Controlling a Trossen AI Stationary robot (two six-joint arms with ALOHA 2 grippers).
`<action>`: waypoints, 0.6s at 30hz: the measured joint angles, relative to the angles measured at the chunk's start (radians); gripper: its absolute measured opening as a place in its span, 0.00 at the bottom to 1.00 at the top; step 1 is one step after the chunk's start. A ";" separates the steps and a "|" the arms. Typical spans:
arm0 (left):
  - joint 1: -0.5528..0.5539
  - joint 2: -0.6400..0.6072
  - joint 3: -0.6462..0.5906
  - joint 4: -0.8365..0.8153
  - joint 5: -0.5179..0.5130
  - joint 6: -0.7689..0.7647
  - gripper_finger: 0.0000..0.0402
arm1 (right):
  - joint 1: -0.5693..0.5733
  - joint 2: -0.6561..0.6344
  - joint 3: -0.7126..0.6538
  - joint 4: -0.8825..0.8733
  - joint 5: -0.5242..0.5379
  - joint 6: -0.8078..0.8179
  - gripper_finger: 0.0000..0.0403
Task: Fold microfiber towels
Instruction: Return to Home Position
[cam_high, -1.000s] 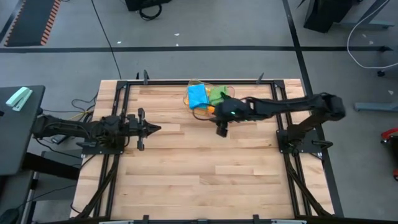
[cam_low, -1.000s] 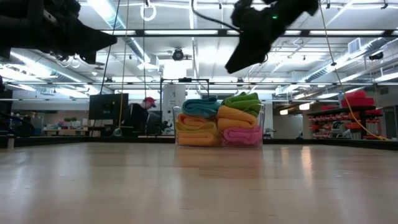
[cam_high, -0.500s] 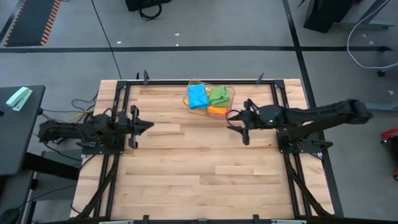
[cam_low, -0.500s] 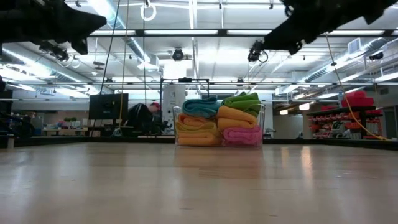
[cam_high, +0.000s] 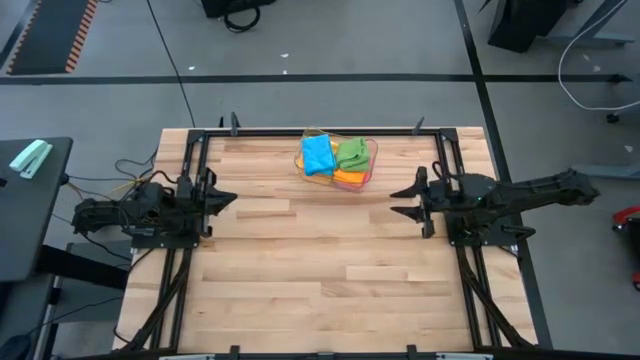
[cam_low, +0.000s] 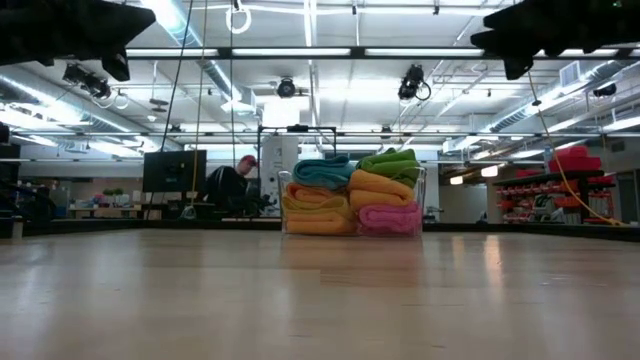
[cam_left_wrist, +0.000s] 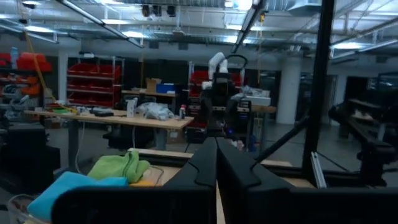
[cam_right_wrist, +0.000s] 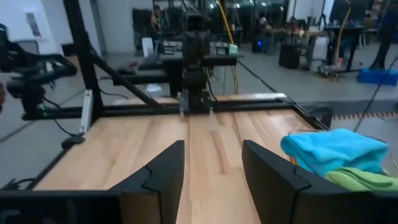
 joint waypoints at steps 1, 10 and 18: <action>0.000 0.002 0.000 0.002 -0.007 -0.008 0.03 | 0.003 -0.023 -0.014 0.001 -0.002 -0.001 0.42; -0.002 0.005 0.000 -0.046 -0.008 -0.035 0.02 | 0.011 -0.114 -0.175 0.177 -0.008 0.017 0.42; -0.002 0.005 -0.044 -0.014 -0.008 -0.049 0.07 | 0.011 -0.115 -0.284 0.331 -0.008 0.015 0.42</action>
